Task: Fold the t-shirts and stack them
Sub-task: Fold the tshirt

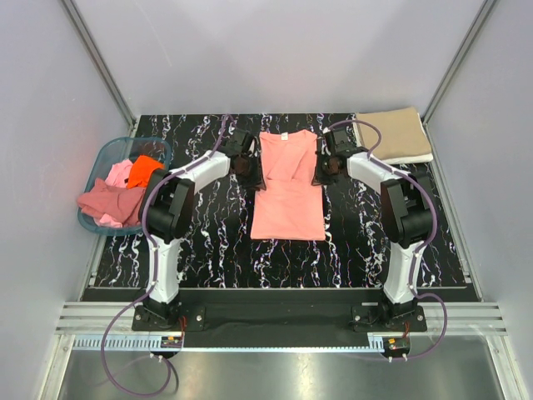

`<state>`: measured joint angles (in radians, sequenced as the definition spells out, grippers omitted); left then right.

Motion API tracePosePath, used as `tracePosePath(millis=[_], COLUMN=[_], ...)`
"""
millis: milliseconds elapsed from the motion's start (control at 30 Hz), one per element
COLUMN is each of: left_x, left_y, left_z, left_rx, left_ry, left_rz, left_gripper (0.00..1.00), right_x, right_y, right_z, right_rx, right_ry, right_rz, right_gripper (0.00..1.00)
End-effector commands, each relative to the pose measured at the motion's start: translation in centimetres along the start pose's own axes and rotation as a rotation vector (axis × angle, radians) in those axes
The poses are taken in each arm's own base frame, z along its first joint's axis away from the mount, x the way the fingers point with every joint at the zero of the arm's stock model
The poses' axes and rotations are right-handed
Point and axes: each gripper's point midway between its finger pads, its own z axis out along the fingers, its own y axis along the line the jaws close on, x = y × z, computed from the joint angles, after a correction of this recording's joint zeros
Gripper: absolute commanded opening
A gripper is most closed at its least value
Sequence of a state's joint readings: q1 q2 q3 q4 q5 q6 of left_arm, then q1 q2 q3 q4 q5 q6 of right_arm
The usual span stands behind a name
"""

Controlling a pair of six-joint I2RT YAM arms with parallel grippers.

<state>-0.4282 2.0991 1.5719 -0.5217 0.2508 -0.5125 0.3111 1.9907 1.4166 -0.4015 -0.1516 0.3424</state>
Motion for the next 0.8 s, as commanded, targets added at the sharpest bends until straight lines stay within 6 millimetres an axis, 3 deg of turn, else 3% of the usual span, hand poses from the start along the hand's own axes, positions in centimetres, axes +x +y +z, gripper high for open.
tracePosePath(millis=[0,300,533,633,700,767], left_x=[-2.3,-3.0,-3.0,-3.2,-3.5,-4.2], left_y=[-1.7,2.3,3.2,2.5,1.9,1.1], left_z=[-1.8,1.3,2.5,1.7,0.5,-1.9], left_rx=[0.054,-0.065,-0.065,-0.048,-0.036,-0.027], left_ry=[-0.058,-0.025,0.016,0.011,0.002,-0.029], left_rz=[0.034,-0.022,-0.032,-0.02,-0.008,0.011], left_gripper=[0.31,0.29,0.29,0.3,0.31,0.36], right_x=[-2.5,-2.2,-2.8,-3.6,-5.1,-5.6], right_y=[1.1,-1.9,-3.8,-3.1,-2.0,-1.2], right_z=[-1.0,2.6,4.3,3.7,2.2,0.6], right_rx=[-0.04,0.026,0.079,0.056,0.031,0.021], right_ry=[-0.057,-0.016,-0.015,-0.025,-0.056,-0.059], right_rz=[-0.019,-0.001,-0.001,0.005,0.008,0.03], right_gripper=[0.08,0.06,0.04,0.04,0.06,0.16])
